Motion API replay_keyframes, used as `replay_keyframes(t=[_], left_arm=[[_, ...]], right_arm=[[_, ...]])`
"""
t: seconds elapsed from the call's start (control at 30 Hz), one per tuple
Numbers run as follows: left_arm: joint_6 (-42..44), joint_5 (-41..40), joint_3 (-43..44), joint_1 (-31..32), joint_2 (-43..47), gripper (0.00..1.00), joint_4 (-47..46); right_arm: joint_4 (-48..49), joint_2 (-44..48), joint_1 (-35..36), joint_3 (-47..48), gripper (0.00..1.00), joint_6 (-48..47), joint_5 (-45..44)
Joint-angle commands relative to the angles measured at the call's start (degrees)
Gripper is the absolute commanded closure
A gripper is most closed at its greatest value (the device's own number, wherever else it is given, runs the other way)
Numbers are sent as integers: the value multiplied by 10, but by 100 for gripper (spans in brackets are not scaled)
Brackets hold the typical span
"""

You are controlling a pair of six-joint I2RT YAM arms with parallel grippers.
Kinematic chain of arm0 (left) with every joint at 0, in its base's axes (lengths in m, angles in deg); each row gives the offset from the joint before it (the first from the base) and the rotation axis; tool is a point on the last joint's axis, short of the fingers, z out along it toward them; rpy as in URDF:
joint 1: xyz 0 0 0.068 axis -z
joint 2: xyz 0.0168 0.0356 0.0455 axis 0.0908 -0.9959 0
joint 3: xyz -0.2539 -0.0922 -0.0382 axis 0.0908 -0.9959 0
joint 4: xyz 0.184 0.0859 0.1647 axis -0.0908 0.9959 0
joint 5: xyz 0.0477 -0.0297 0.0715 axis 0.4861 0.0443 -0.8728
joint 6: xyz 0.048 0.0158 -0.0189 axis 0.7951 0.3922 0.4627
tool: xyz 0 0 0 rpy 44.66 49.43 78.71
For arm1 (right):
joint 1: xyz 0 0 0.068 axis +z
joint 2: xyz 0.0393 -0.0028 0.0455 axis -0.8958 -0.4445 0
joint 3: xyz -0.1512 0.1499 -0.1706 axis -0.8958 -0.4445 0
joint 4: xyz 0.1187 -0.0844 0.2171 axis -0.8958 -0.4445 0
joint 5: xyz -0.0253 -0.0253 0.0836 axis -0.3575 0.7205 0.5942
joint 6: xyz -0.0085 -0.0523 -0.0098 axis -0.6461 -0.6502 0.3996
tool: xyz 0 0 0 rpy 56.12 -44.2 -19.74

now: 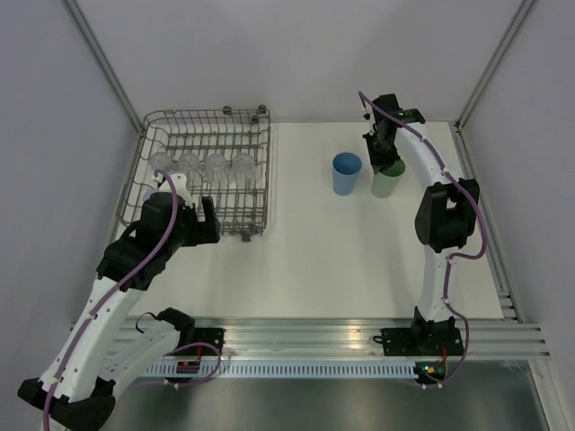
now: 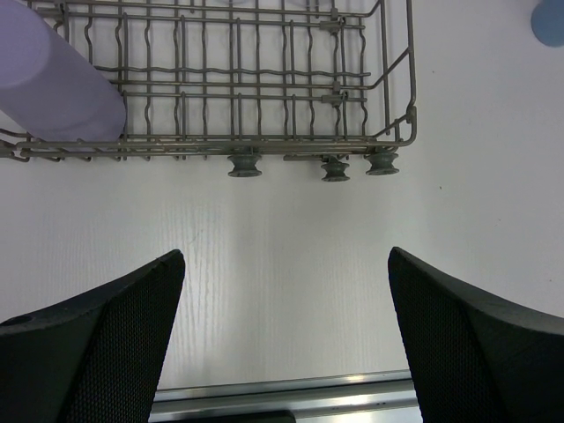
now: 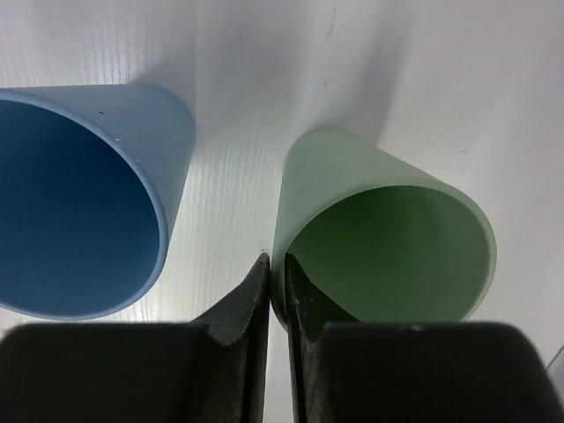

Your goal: Unload the cups from the dish rack

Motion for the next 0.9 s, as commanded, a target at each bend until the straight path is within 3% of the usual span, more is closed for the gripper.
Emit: replay_keyframes(t=[0.0,0.37,0.4,0.77,0.8,0.83,0.87], left_arm=[[24,-14,0,0,3,0,-18],[25,-14,-3,0,8,0,-16],[25,-14,-3,0,9,0,-16],[9,-58,11,-1,-20,0,1],[5,-66,15,-1,-26,0,3],[2,-74,22,-1,-33,0,5],[0,-92,25,-1,-43,0,9]], right_arm=[[-7,4,-2,25,83,-3,-1],[-3,30,-2,24,66,-4,0],[-3,32,-2,26,59,-4,2],[7,139,-3,20,54,5,-5],[12,155,-4,12,43,8,-4],[32,189,-3,2,20,10,-5],[43,207,-3,-24,2,17,-5]])
